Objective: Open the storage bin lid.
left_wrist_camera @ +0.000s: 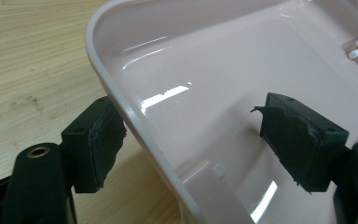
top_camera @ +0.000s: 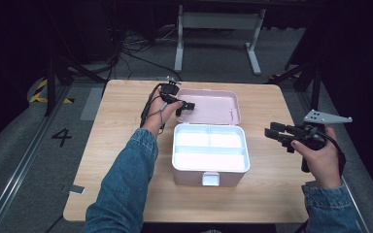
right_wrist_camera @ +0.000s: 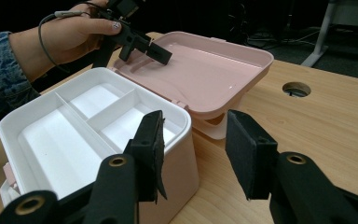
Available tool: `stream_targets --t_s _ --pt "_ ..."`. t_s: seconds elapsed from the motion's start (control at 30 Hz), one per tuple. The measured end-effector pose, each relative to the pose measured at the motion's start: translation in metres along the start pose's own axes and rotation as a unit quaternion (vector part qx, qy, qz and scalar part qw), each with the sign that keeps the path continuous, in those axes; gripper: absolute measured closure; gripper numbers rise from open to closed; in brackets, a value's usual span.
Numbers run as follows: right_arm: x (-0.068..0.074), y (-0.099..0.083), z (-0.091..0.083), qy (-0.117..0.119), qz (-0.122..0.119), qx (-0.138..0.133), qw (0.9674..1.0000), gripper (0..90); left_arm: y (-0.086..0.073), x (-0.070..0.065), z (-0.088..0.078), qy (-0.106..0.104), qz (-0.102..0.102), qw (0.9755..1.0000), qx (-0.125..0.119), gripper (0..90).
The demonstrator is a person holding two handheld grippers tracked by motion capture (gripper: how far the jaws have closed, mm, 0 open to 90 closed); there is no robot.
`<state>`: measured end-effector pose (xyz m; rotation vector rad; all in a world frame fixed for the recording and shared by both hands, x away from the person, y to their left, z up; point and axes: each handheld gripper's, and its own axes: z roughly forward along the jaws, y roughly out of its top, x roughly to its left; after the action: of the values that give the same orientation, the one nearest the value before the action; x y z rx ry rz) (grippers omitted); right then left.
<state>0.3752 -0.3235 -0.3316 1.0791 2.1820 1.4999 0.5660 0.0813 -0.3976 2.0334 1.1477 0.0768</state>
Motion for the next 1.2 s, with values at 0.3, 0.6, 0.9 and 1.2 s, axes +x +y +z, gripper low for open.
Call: stream_targets --t_s 0.3,0.6,0.9,1.2 --pt "0.0 0.0 -0.001 -0.004 0.001 -0.006 1.0 58.1 0.0 0.001 -0.005 0.019 0.012 0.9997 -0.004 23.2" --pt "-0.002 0.0 -0.003 -0.007 0.003 -0.009 0.9999 58.0 0.006 -0.005 -0.026 0.025 0.034 0.9979 -0.049 21.9" --pt "-0.003 0.001 -0.001 -0.006 0.001 -0.007 1.0 56.9 0.005 -0.029 -0.056 -0.001 0.088 0.9937 -0.069 21.8" --pt "-0.009 0.002 -0.003 -0.015 0.002 -0.004 0.9999 53.5 -0.009 -0.053 -0.107 -0.012 0.138 0.9862 -0.09 22.0"
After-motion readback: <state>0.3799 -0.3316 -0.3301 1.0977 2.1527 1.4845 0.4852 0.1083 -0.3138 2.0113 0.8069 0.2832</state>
